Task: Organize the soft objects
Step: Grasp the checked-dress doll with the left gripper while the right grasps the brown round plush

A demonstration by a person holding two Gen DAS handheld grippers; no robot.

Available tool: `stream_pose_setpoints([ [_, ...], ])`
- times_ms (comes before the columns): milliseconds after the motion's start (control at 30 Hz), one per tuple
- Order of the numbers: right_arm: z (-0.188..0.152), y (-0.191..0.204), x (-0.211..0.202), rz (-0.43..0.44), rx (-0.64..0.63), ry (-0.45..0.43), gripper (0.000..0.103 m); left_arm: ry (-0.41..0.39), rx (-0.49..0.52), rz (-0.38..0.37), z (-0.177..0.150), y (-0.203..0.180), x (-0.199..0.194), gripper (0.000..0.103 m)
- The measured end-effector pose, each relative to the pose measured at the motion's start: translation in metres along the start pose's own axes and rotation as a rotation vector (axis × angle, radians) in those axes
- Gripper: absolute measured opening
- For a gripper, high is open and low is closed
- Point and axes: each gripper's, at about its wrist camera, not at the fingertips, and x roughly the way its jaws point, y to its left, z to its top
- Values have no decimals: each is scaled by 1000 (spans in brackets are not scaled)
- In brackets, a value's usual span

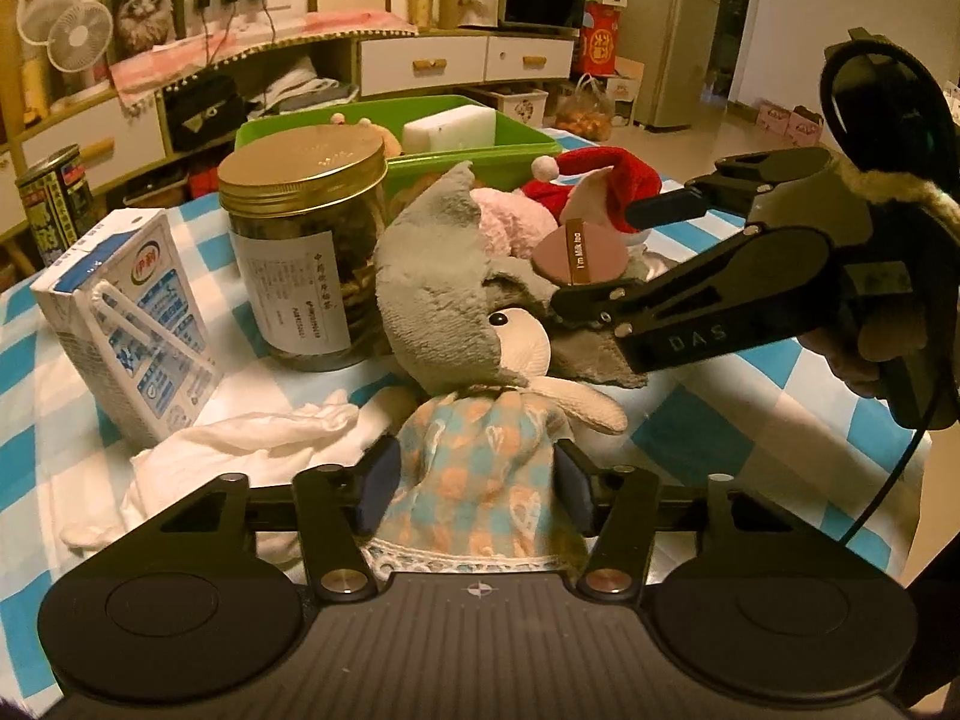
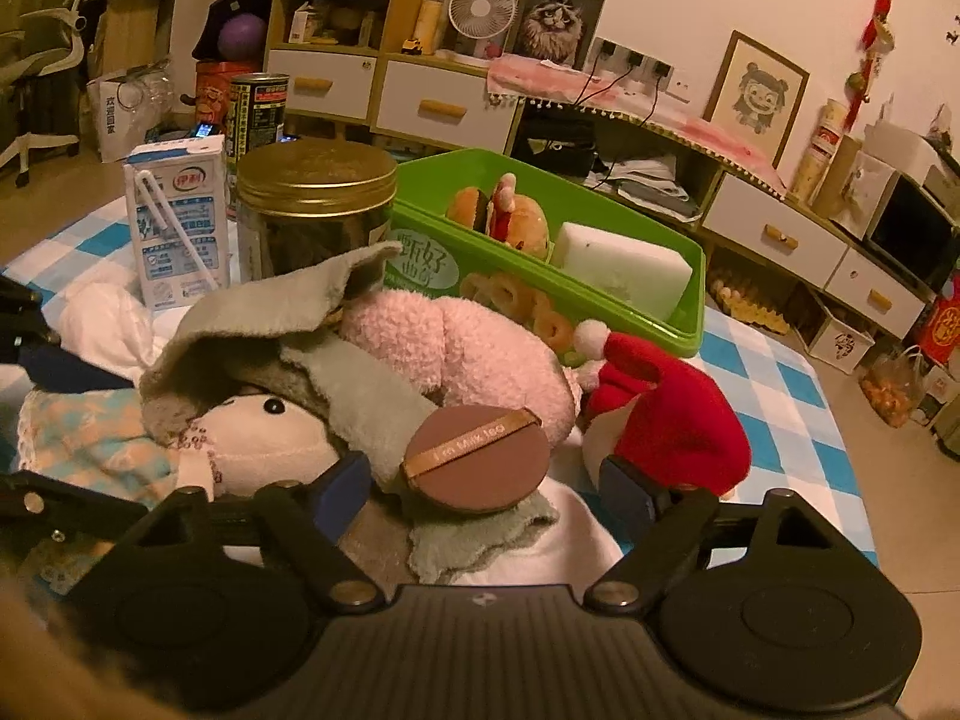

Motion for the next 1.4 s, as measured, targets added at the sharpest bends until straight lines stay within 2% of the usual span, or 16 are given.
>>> stream_pose_setpoints([
  [133,2,0,3,-5,-2,-2,40,2,5,-6,0,-2,-1,39],
  [167,2,0,3,-3,-3,-3,32,1,9,-9,0,-2,-2,38],
  [267,2,0,3,8,-5,3,19,-6,20,-12,0,-4,-4,33],
  [700,3,-11,-11,48,51,-18,17,-39,39,-93,0,-5,-25,21],
  [767,4,-14,-15,55,67,-22,17,-47,42,-106,-1,-6,-30,17],
  [833,4,-16,-19,61,81,-27,17,-57,44,-120,0,-6,-35,6],
  [1067,6,-25,-29,86,135,-36,17,-92,41,-143,2,-8,-43,0],
  [1400,14,-39,-46,115,224,-80,17,-188,20,-174,16,-11,-64,0],
])
